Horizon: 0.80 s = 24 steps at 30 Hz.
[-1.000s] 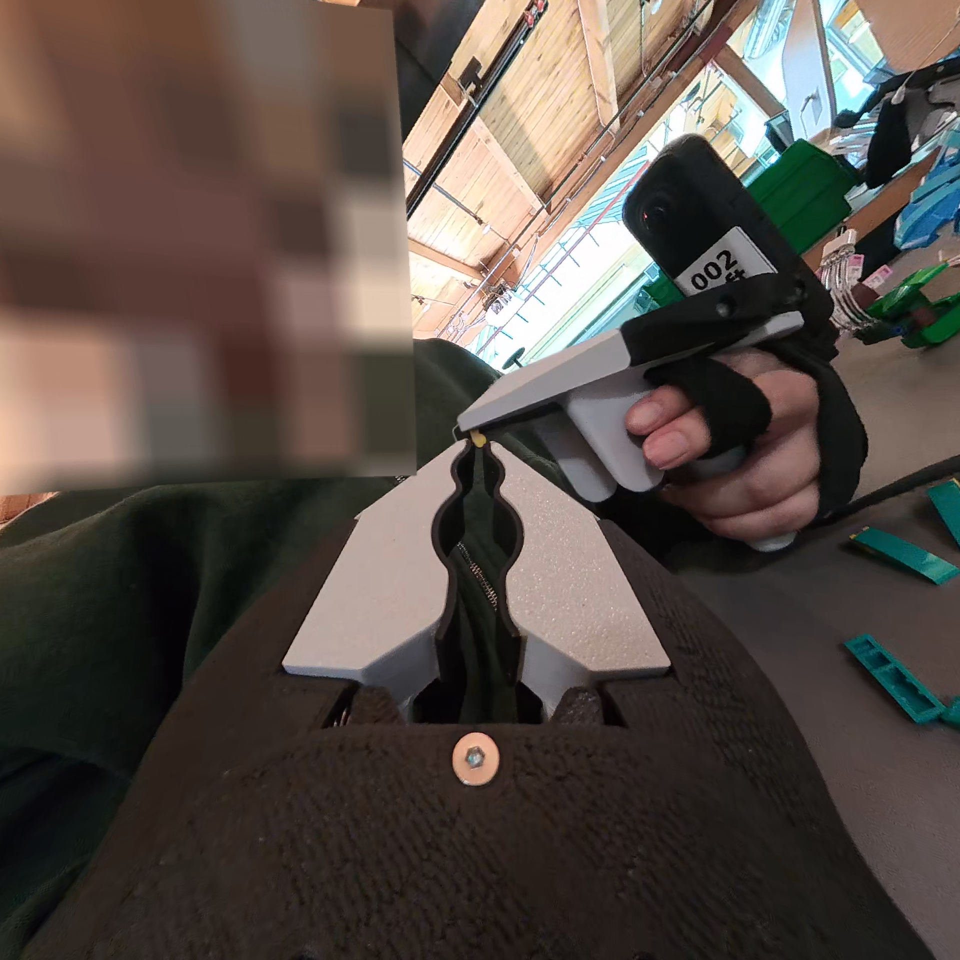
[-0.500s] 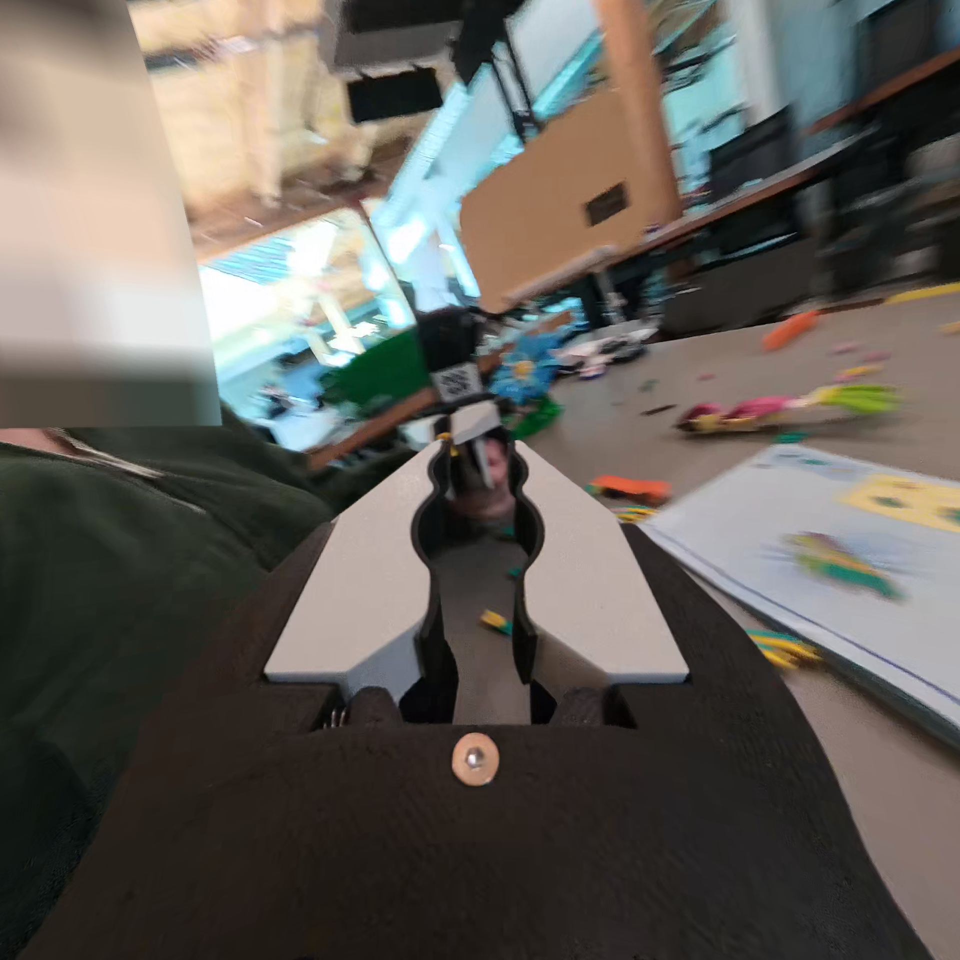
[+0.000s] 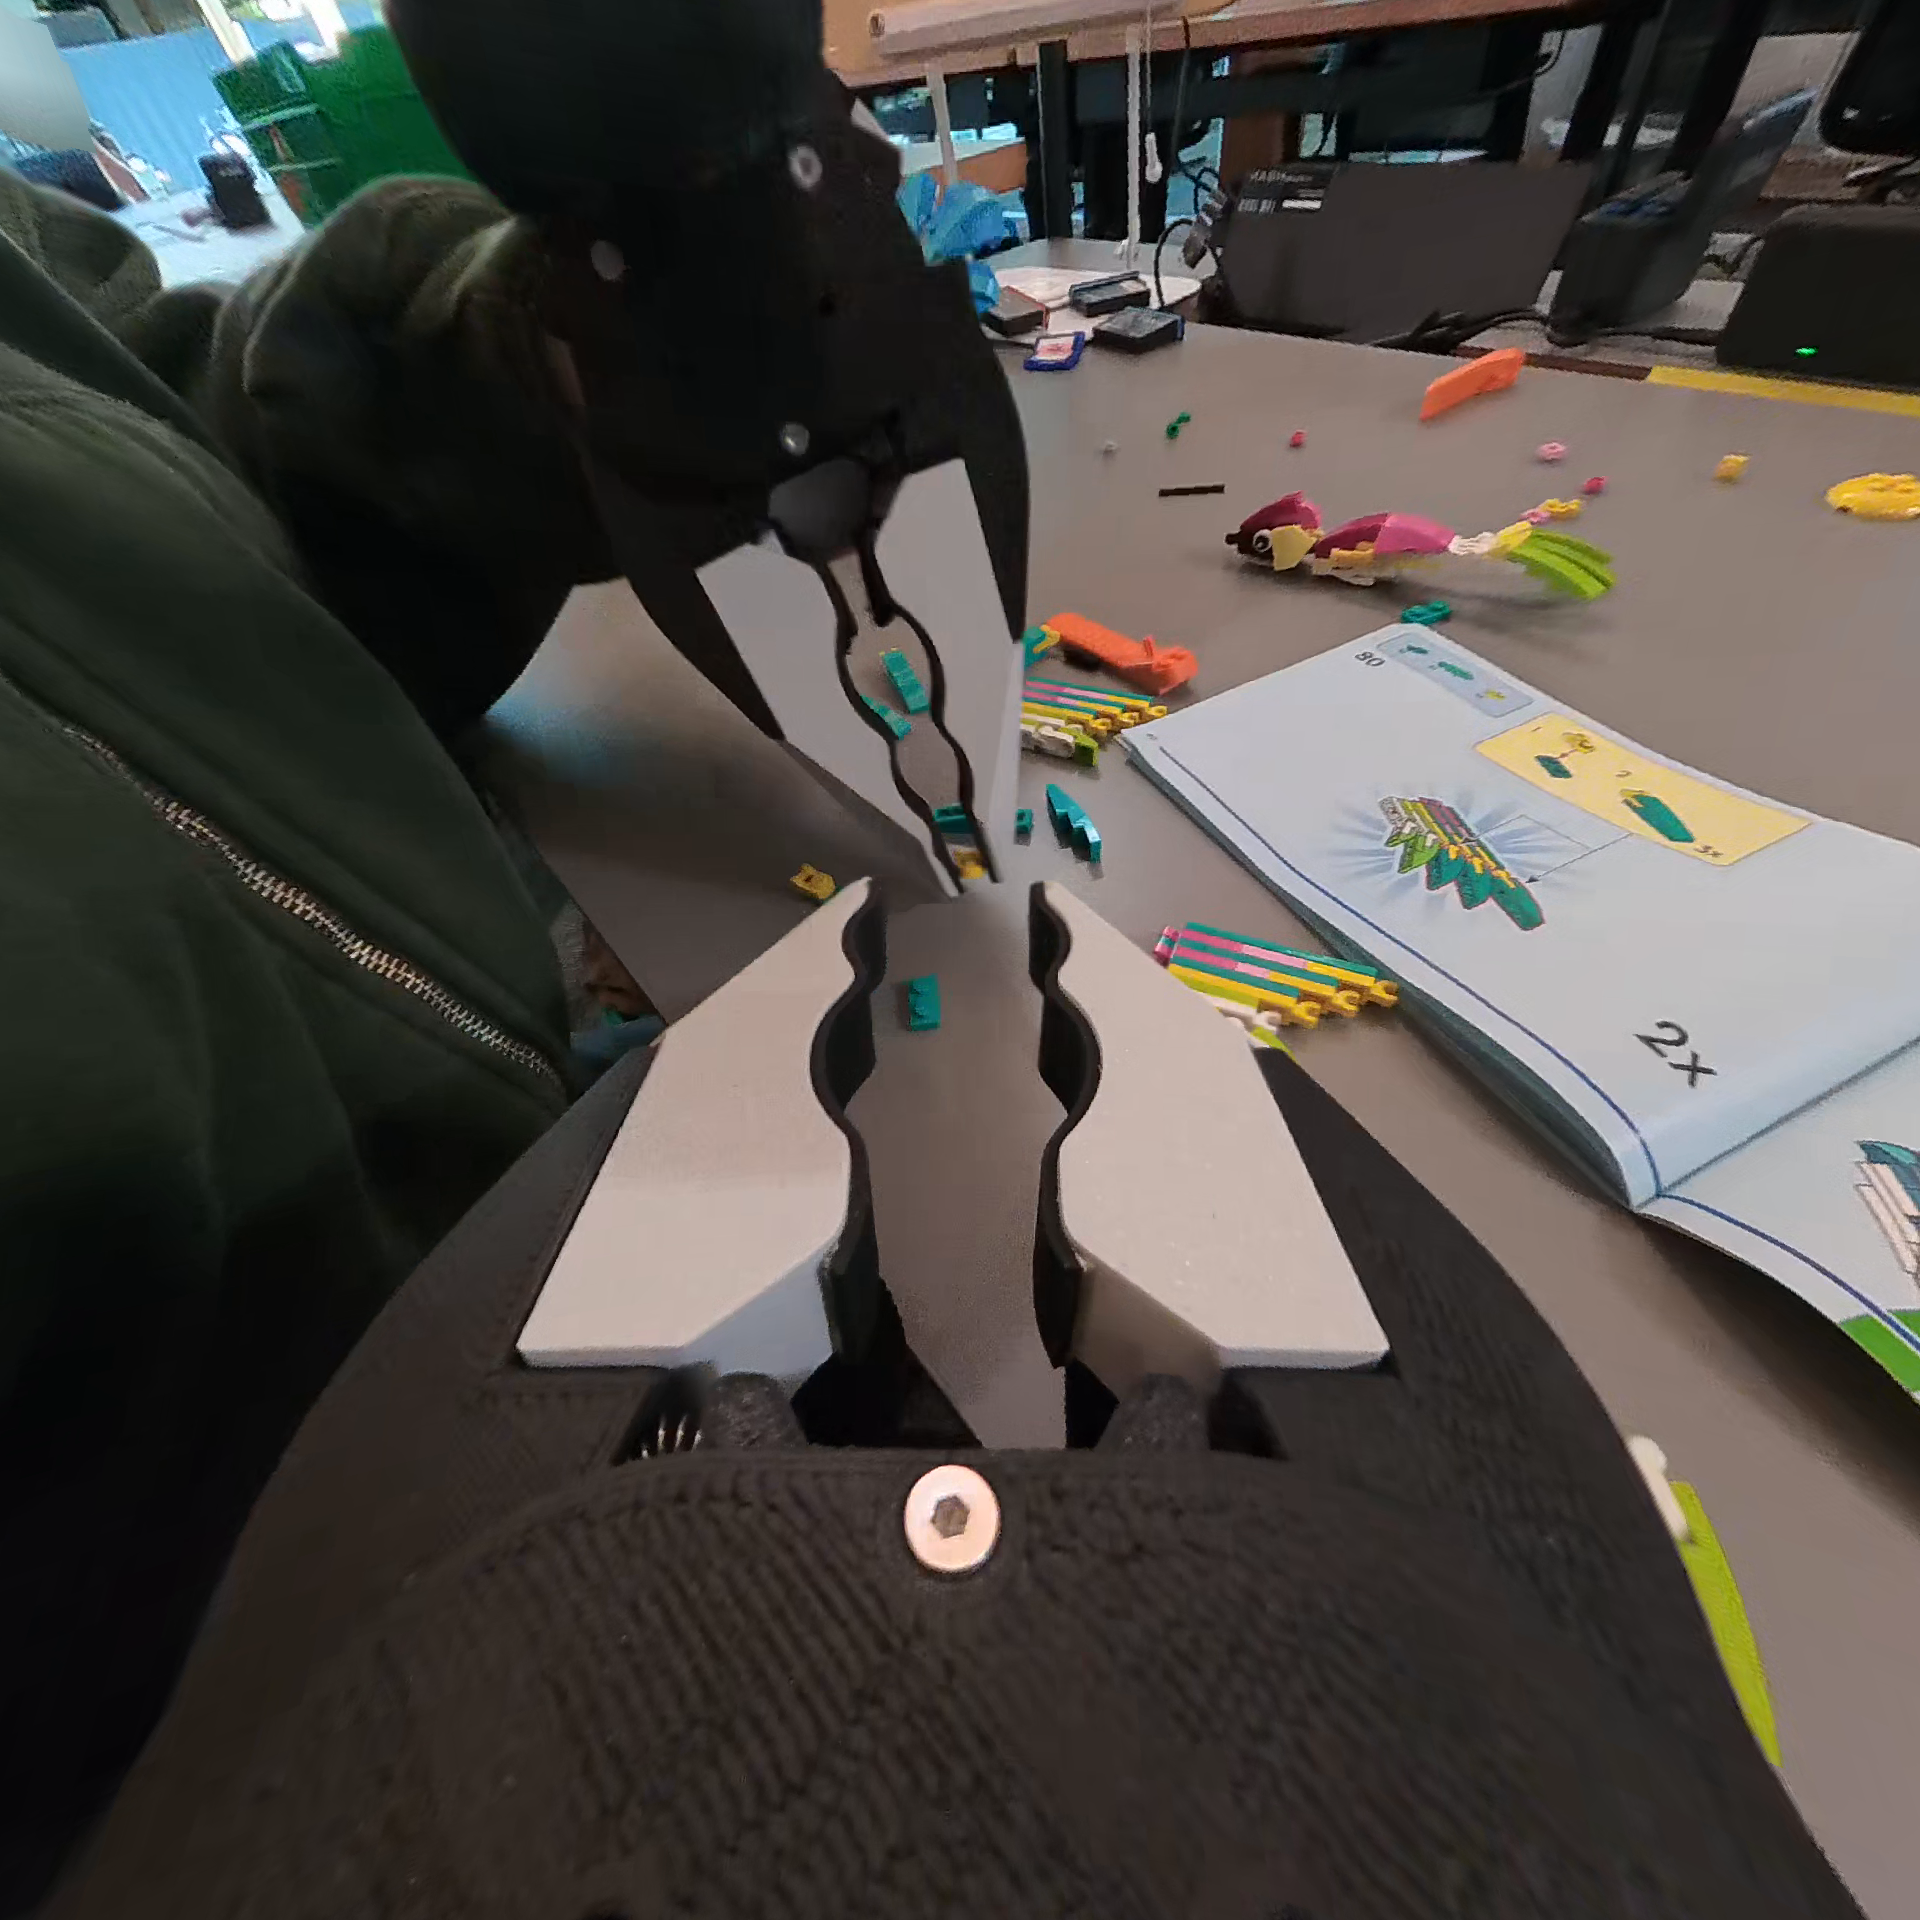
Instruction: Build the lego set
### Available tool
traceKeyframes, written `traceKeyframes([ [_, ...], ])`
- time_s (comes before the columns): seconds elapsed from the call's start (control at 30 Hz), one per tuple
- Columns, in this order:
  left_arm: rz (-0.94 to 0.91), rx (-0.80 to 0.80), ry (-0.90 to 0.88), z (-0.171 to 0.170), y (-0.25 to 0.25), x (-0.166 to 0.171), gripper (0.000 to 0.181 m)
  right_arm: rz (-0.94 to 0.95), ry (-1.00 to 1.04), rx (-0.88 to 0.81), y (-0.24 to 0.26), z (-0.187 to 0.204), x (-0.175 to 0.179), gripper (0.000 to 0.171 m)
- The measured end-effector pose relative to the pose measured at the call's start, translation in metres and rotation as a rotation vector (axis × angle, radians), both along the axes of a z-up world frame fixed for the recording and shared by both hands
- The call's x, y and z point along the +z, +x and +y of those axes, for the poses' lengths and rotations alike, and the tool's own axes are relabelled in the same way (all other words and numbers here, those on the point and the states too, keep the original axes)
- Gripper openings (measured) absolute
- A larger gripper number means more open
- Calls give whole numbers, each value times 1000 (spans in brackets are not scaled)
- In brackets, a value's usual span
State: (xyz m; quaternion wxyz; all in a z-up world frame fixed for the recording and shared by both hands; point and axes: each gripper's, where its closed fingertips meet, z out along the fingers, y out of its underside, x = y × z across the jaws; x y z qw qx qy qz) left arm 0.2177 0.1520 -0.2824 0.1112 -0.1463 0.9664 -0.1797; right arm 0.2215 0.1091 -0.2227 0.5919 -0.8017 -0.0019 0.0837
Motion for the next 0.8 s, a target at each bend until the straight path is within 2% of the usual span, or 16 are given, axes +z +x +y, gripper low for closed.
traceKeyframes([
  [0.03,17,-5,48,2,-1,-4,6,6,3,7,-2,0,-1,26],
  [0.1,50,-25,101,2,-5,-12,6,4,1,12,-3,0,-2,26],
  [0.4,125,18,97,3,-6,-13,6,-22,-37,25,-8,-3,-14,26],
  [0.67,173,53,33,8,-10,-11,31,13,-108,73,-18,8,-32,28],
  [0.8,166,76,-36,13,-9,-12,30,-7,-215,79,-19,11,-49,28],
])
